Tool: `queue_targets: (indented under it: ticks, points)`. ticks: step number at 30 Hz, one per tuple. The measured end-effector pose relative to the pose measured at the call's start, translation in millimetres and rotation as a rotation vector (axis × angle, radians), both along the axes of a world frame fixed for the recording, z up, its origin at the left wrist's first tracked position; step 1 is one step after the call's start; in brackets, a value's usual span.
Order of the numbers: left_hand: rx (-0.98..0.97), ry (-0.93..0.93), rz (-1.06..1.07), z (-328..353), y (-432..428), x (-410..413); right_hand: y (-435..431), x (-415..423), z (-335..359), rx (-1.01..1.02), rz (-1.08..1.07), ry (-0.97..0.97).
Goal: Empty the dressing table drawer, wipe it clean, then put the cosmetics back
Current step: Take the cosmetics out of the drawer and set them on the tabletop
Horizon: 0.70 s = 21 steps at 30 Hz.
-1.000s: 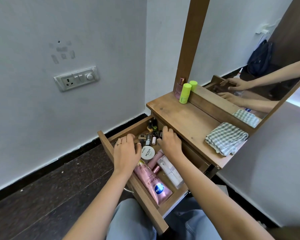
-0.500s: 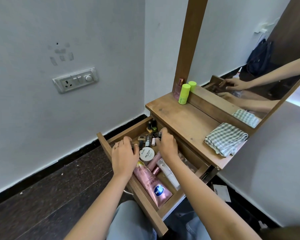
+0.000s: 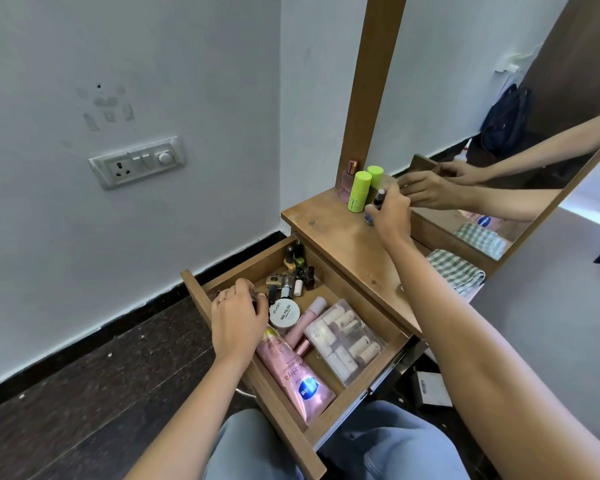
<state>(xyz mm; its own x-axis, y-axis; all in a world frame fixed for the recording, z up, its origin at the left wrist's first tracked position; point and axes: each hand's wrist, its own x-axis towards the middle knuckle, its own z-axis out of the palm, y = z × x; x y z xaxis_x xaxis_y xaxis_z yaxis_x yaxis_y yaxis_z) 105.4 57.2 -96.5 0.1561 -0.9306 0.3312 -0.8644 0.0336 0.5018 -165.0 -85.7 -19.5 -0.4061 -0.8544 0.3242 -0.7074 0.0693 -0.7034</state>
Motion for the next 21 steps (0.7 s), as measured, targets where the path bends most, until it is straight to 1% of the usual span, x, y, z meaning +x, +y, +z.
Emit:
queue_targets:
  ticks: [5,9,18,21]
  points:
    - [-0.004,0.006,0.001,-0.9,-1.2,-0.6,-15.6,4.1,-6.2,0.036,-0.017,0.05]
    - [0.003,0.015,0.007,-2.0,-1.7,-0.4,-19.9,10.1,-12.5,0.038,-0.087,0.077]
    - [0.01,0.048,0.015,-1.8,-2.1,-0.3,-23.6,15.9,-23.8,0.026,-0.172,0.077]
    - [0.009,0.062,0.015,-1.0,-1.7,0.1,-21.3,20.2,-22.8,0.024,-0.186,0.039]
